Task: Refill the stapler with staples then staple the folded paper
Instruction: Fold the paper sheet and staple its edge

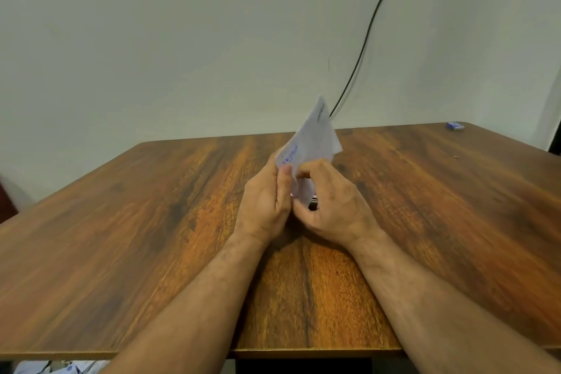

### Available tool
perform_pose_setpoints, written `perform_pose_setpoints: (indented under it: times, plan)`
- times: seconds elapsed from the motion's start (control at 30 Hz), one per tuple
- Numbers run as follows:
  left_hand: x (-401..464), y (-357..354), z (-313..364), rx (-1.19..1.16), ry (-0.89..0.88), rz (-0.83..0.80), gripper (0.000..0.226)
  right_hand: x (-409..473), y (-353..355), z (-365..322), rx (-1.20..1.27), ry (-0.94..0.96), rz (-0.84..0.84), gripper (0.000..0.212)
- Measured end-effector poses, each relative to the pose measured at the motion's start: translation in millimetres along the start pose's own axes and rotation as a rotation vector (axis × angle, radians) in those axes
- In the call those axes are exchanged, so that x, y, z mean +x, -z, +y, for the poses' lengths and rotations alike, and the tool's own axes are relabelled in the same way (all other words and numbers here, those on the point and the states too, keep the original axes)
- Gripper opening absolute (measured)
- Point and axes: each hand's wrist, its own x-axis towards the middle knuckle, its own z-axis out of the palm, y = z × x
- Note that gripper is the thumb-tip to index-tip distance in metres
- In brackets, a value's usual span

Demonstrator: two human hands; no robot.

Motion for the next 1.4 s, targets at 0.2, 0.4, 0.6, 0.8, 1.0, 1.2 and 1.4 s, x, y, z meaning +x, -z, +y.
perform_pose_setpoints:
  times: [0.2,0.4,0.6,0.8,1.0,1.2,1.4]
  plan:
    - [10,8,-12,-0.382,0.435,0.257,0.032,0,3,12,0.095,-0.271,0.172,0.052]
    - [17,21,-18,-0.793,0.887,0.28,0.036,4,9,20,0.174,-0.616,0.4,0.065]
    - [14,27,-11,-0.826,1.04,0.186,0.042,4,12,23,0.363,-0.78,0.3,0.069]
    - [13,33,-12,-0.874,1.08,0.088,0.04,7,13,26,0.393,-0.842,0.3,0.07]
    - [13,35,-11,-0.901,1.086,0.003,0.033,7,24,19,0.651,-0.929,0.182,0.042]
    - [14,43,-12,-0.928,0.969,-0.098,0.047,10,28,19,0.837,-1.06,0.097,0.015]
    - [15,45,-17,-0.841,1.026,-0.205,0.044,7,32,26,0.987,-1.142,0.049,0.023]
